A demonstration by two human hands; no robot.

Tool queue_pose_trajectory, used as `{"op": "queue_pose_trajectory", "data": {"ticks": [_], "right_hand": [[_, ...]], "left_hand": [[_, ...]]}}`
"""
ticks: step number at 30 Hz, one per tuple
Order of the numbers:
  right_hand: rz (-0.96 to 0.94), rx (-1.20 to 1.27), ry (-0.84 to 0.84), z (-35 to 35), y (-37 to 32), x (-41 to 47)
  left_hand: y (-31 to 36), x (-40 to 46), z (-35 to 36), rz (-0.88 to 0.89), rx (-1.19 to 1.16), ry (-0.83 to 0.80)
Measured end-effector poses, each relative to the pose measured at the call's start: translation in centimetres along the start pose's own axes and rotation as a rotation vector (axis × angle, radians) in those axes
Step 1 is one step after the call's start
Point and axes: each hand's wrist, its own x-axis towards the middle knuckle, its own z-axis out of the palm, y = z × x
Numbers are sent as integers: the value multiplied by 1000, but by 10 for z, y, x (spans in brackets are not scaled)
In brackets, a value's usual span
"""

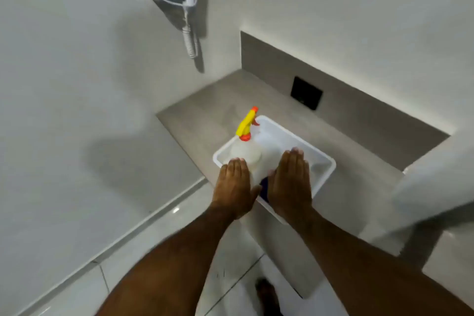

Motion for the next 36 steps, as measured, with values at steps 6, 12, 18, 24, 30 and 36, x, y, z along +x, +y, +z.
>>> {"op": "queue_pose_trajectory", "data": {"ticks": [6,12,18,24,30,36], "right_hand": [[63,-194,-405,21,36,-15],[154,-107,-599,18,38,27],[333,115,-778,-6,38,61],[315,445,-466,-52,-21,34],[-17,601,-471,-47,-135,-30],[-90,449,-770,111,-183,-104]], "left_hand": [[49,17,8,-27,37,-174],[52,53,10,-254,-190,-384],[55,54,4,-257,-229,-347],[11,-15,-36,-174,-440,269],[-92,-124,-26,-346,-556,466],[-178,-198,129,-564,-446,167]]}}
